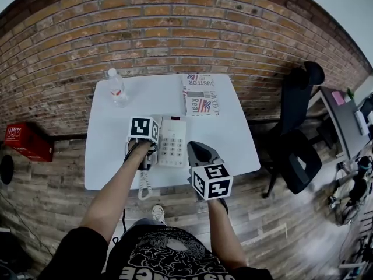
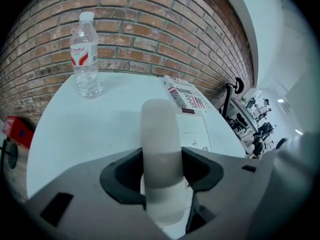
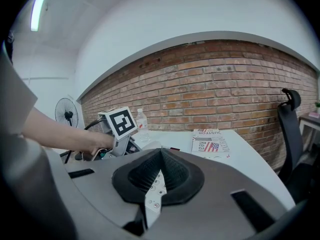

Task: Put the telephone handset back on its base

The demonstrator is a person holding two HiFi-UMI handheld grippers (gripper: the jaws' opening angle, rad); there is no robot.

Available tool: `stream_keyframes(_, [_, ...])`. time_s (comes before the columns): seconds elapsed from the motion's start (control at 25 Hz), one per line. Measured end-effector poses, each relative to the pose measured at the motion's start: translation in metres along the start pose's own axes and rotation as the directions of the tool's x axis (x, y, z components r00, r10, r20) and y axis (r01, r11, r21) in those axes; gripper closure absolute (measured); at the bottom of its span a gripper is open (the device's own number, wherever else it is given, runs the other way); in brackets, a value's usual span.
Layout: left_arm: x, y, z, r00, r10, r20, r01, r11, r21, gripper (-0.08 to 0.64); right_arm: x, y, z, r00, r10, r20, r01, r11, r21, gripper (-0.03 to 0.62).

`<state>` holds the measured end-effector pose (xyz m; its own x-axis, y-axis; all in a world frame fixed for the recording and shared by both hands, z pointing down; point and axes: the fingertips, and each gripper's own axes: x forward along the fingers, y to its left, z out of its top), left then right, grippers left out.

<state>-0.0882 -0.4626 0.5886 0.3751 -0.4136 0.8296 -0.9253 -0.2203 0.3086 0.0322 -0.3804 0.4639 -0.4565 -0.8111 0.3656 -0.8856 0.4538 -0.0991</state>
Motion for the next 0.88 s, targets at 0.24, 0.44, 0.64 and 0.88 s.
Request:
stream_keyframes(0.24, [-0.001,-0.004,-0.001,0.999,-0.04,0.022,0.039,0.999,0.013,0.318,0.0,0.001,-0.002,1.0,0.001,-0.005,-0.001,1.0,0.0,0.592])
stream_keyframes(0.44, [-0.002,-0.004,0.0,0.997,-0.066,0.035,0.065,0.998,0.01,0.318,-0.002,0.0,-0.003,1.0,0.002,-0.008,-0.002,1.0,-0.002,0.592])
stream_keyframes(0.64, [-0.011,-0.003,-0.003,0.996,-0.072,0.059,0.071,0.997,0.01,0.318,-0.009,-0.001,-0.003,1.0,0.003,-0.008,-0.003,1.0,-0.004,0.592])
stream_keyframes(0.88, [-0.033,-0.006,0.004,0.989,-0.074,0.128,0.072,0.997,0.02,0.318,-0.015,0.002,0.002,1.0,0.015,0.004,-0.015,1.0,-0.018,0.592])
